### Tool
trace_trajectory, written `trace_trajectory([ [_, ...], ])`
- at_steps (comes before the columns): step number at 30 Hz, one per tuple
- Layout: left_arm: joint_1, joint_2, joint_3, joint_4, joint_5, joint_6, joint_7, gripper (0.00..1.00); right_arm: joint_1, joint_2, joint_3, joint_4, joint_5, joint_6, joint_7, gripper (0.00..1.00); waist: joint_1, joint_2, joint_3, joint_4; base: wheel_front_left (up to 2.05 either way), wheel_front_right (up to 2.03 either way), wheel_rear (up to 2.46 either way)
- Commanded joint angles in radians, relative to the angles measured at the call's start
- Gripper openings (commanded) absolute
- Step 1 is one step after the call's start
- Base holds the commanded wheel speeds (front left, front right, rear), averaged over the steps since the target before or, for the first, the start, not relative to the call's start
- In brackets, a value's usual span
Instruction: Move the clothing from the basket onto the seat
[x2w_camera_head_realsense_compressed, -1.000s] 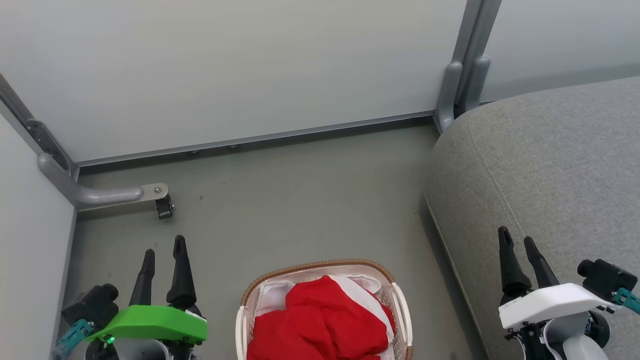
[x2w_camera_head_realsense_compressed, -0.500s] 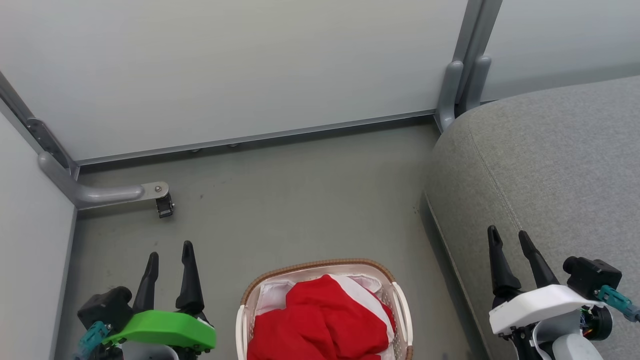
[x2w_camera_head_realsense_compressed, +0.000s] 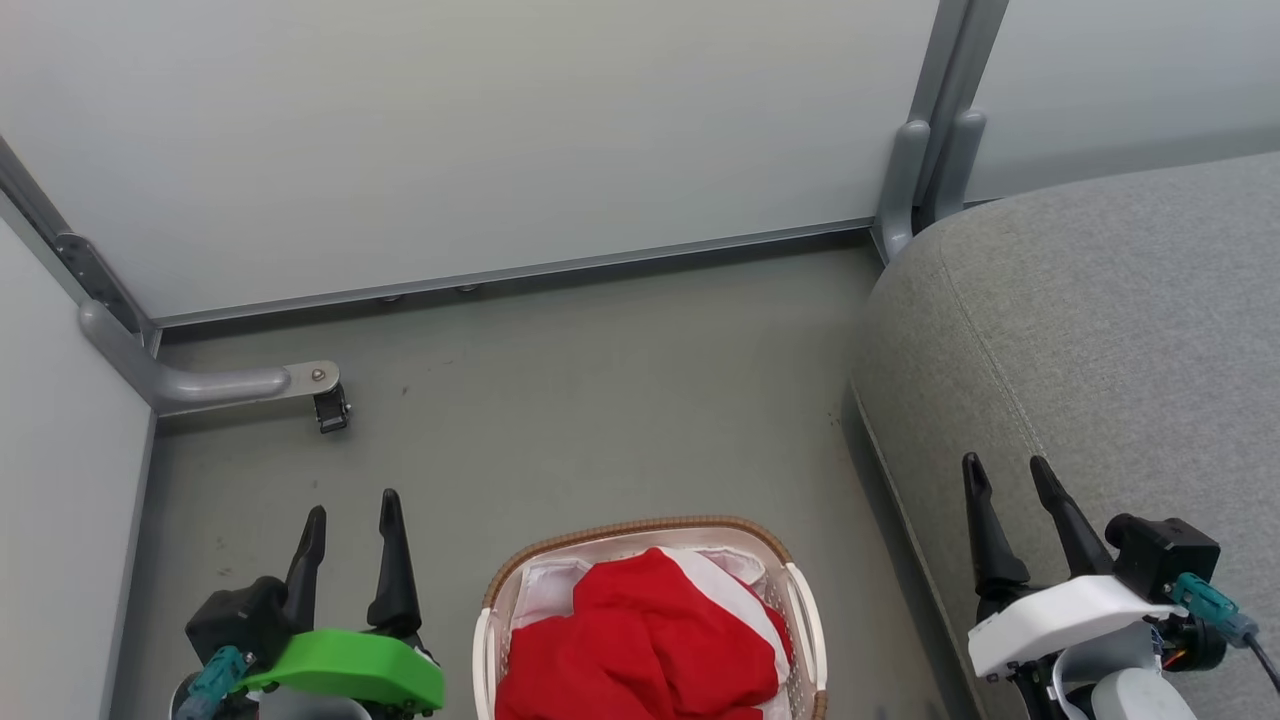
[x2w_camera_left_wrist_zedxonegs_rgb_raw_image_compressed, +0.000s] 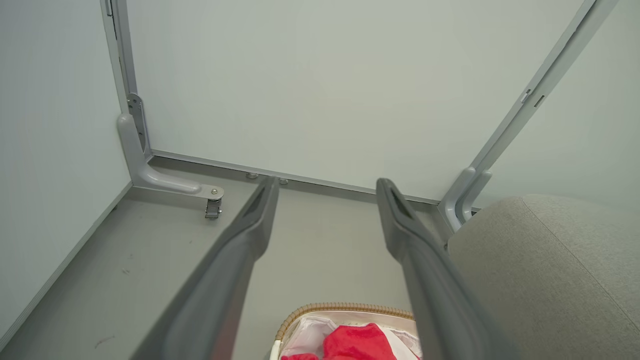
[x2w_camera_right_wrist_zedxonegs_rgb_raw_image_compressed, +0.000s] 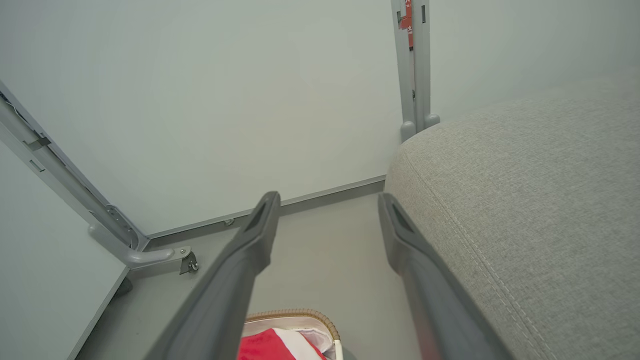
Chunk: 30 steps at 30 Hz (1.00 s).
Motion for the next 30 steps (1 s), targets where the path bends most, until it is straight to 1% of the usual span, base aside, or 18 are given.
trace_trajectory([
  [1, 0.011, 0.008, -0.003, 0.002, 0.027, 0.006, -0.008, 1.0, -0.002, -0.006, 0.003, -0.001, -0.026, 0.0, -0.009, 1.0, 0.0, 0.0, 0.0, 0.0, 0.0, 0.0, 0.0],
  [25, 0.018, 0.009, -0.026, 0.053, 0.156, 0.014, -0.053, 1.0, 0.002, -0.008, 0.022, 0.007, -0.2, 0.0, -0.054, 1.0, 0.0, 0.0, 0.013, 0.005, 0.0, 0.0, 0.0],
  [30, 0.017, 0.009, -0.027, 0.059, 0.155, 0.012, -0.052, 1.0, 0.0, -0.008, 0.021, 0.011, -0.204, 0.0, -0.055, 1.0, 0.0, 0.0, 0.015, 0.007, 0.0, 0.0, 0.0],
])
